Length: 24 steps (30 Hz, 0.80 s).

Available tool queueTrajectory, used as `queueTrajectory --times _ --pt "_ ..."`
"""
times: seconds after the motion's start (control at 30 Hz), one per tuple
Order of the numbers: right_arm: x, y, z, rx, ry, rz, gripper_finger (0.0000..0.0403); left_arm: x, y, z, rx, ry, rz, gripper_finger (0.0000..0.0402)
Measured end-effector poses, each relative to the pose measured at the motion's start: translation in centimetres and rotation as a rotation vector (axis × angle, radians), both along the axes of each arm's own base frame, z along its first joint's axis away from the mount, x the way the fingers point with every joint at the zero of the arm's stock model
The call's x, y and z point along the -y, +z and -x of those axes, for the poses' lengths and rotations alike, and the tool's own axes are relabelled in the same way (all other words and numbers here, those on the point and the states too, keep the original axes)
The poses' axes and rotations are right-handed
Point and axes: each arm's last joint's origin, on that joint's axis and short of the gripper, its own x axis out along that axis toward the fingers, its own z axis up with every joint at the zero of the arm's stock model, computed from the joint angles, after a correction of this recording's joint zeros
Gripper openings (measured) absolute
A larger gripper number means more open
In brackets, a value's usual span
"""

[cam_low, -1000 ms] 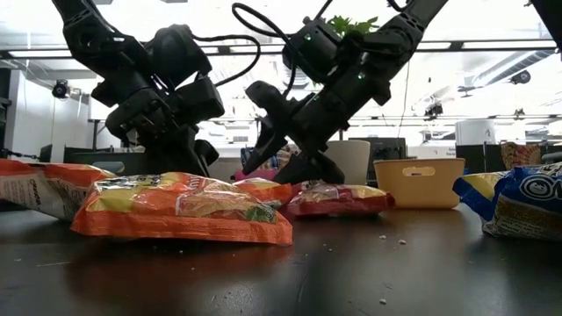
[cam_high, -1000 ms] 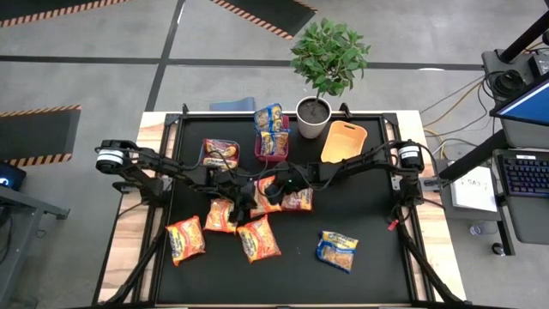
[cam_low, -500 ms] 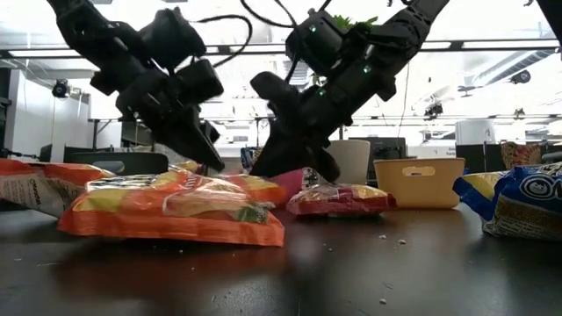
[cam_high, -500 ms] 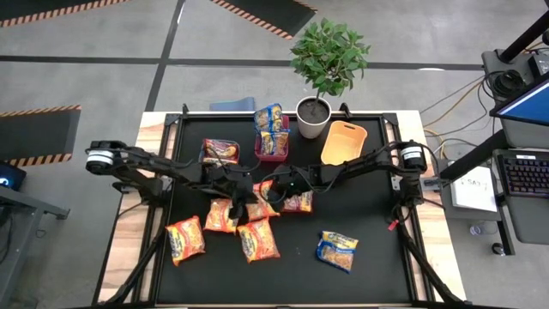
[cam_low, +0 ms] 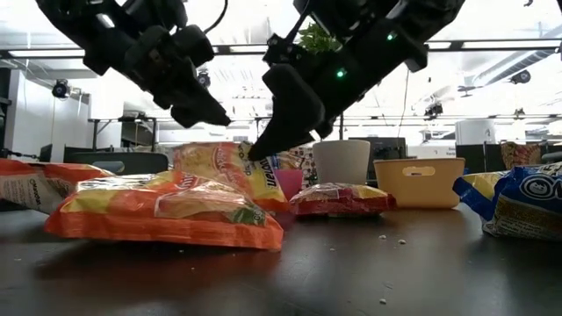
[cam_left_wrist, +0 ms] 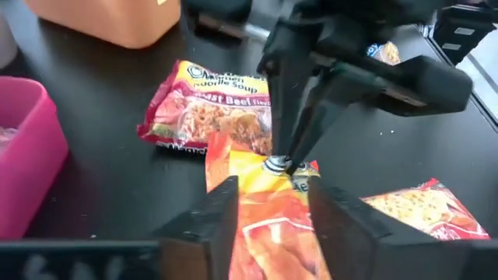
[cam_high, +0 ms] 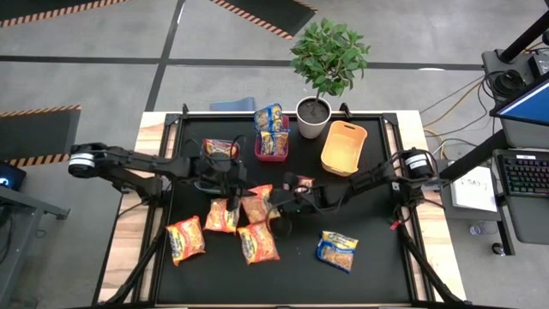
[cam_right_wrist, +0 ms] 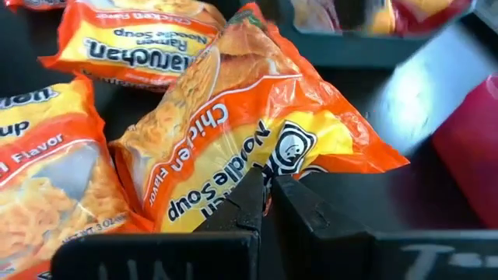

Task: Sort Maruchan noodles
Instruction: Put the orange noodle pack into the yellow bin

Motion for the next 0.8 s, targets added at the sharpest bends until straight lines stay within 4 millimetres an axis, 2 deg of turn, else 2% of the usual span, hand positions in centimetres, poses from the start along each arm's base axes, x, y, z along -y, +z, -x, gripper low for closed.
queueTrajectory --times 0.2,0.33,0.8 --pt "-0.5 0.5 -0.2 0.014 0.022 0.062 0.0011 0.0 -1.4 -0.6 -0.018 0.010 0.024 0.0234" --pt "-0.5 0.5 -0.2 0.011 0.027 0.075 0.0011 0.0 -1.6 -0.7 -0.034 0.010 0.028 0.0275" --pt "-0.4 0.5 -0.2 0.008 0.019 0.106 0.0011 -0.2 -2.3 0.2 -0.148 0.059 0.048 0.0285"
